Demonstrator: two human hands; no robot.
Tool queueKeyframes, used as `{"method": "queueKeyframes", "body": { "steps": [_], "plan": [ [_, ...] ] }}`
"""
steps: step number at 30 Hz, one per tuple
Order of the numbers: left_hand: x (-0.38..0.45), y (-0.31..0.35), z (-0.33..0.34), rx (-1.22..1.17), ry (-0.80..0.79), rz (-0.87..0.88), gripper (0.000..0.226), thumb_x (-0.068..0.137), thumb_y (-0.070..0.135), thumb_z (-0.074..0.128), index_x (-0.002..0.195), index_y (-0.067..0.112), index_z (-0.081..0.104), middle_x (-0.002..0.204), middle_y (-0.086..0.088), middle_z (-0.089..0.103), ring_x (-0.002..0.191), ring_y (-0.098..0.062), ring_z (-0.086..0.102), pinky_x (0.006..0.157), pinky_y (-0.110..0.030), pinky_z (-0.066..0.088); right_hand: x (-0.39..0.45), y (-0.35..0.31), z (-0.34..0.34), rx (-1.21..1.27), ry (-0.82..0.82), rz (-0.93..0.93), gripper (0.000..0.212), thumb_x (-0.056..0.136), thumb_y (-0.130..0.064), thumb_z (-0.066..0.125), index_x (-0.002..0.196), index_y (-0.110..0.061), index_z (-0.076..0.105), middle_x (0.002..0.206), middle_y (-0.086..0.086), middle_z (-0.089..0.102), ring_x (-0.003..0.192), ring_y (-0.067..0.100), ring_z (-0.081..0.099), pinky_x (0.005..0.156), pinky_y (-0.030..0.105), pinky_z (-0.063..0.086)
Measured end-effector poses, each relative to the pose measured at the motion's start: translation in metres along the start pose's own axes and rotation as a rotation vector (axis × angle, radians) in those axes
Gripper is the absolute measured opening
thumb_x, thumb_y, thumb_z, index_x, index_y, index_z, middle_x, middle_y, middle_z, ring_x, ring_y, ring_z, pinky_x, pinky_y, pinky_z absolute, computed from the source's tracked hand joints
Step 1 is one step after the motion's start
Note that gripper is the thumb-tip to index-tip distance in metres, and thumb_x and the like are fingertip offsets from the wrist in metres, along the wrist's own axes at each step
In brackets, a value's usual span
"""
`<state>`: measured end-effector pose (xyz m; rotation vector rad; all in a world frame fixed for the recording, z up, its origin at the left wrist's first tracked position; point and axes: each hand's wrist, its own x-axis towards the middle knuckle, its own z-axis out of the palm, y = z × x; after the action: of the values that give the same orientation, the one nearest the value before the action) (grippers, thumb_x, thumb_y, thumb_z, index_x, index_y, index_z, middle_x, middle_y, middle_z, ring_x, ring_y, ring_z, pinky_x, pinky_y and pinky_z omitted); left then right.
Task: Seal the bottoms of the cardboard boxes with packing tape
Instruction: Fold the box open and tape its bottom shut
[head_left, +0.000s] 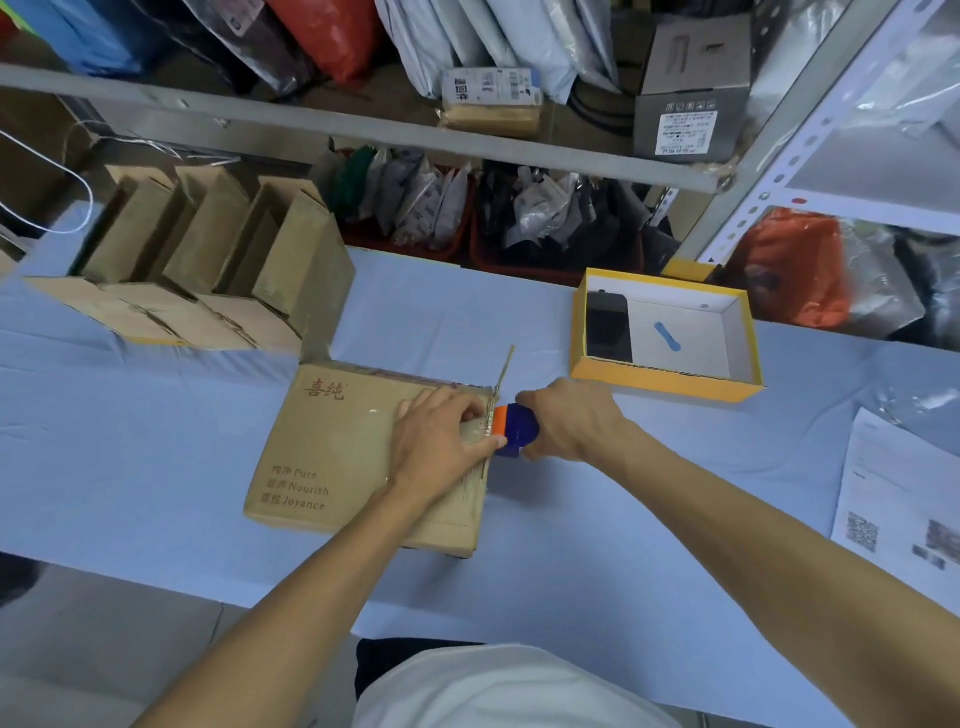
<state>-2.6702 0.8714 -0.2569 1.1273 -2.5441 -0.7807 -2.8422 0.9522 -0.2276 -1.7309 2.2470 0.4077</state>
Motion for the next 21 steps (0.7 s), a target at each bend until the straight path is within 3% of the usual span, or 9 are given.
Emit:
{"method": "queueKeyframes", "body": {
  "steps": [3,6,9,12,16,21],
  "plan": [
    [0.0,0.004,-0.002,0.049,-0.012,0.014,0.037,0.063,0.056,0.075,0.088,0.034,0.06,0.085,0.017,0.056,0.088,-0.007,0.052,0.081,-0.032,0.037,0.006,-0.006,-0.012,-0.039,-0.053,0.037,0.047,0.069,-0.061,0.066,0.099,-0.025,0.061,0.08,-0.001,0.055,0.073,0.026,0.056,0.048,0.026,0.027],
    [-0.002,0.009,-0.002,0.051,-0.006,0.044,0.032,0.067,0.051,0.075,0.088,0.033,0.06,0.084,0.017,0.055,0.089,-0.009,0.055,0.082,-0.033,0.038,0.001,-0.008,-0.004,-0.027,-0.176,0.093,0.049,0.065,-0.064,0.069,0.091,-0.024,0.057,0.088,0.0,0.06,0.076,0.025,0.055,0.054,0.028,0.033],
    [-0.004,0.005,0.0,0.097,-0.007,0.096,0.035,0.072,0.051,0.069,0.103,0.038,0.061,0.095,0.016,0.056,0.097,-0.011,0.053,0.085,-0.034,0.038,-0.016,-0.014,0.035,0.09,-0.248,0.114,0.052,0.069,-0.062,0.07,0.105,-0.024,0.062,0.102,0.002,0.064,0.085,0.025,0.059,0.063,0.03,0.036],
    [-0.005,0.002,0.004,0.217,-0.015,0.178,0.026,0.082,0.05,0.054,0.105,0.042,0.06,0.101,0.012,0.047,0.098,-0.011,0.045,0.082,-0.035,0.031,-0.03,-0.008,0.052,0.334,-0.126,0.211,0.055,0.068,-0.066,0.067,0.11,-0.031,0.06,0.104,-0.002,0.065,0.092,0.024,0.062,0.066,0.03,0.038],
    [-0.006,0.004,0.008,0.316,-0.053,0.216,0.011,0.085,0.041,0.047,0.087,0.035,0.055,0.094,0.011,0.034,0.089,-0.014,0.036,0.073,-0.034,0.02,-0.046,0.011,0.048,0.457,0.023,0.319,0.05,0.065,-0.07,0.062,0.102,-0.038,0.055,0.094,-0.009,0.066,0.078,0.018,0.056,0.057,0.027,0.036],
    [-0.005,0.007,0.003,0.313,-0.094,0.224,0.008,0.086,0.035,0.046,0.085,0.032,0.053,0.092,0.009,0.034,0.088,-0.017,0.037,0.072,-0.034,0.019,-0.068,0.028,0.033,0.608,0.09,0.247,0.066,0.068,-0.063,0.073,0.125,-0.039,0.05,0.106,-0.017,0.061,0.097,0.014,0.059,0.072,0.029,0.05]
  ]
}}
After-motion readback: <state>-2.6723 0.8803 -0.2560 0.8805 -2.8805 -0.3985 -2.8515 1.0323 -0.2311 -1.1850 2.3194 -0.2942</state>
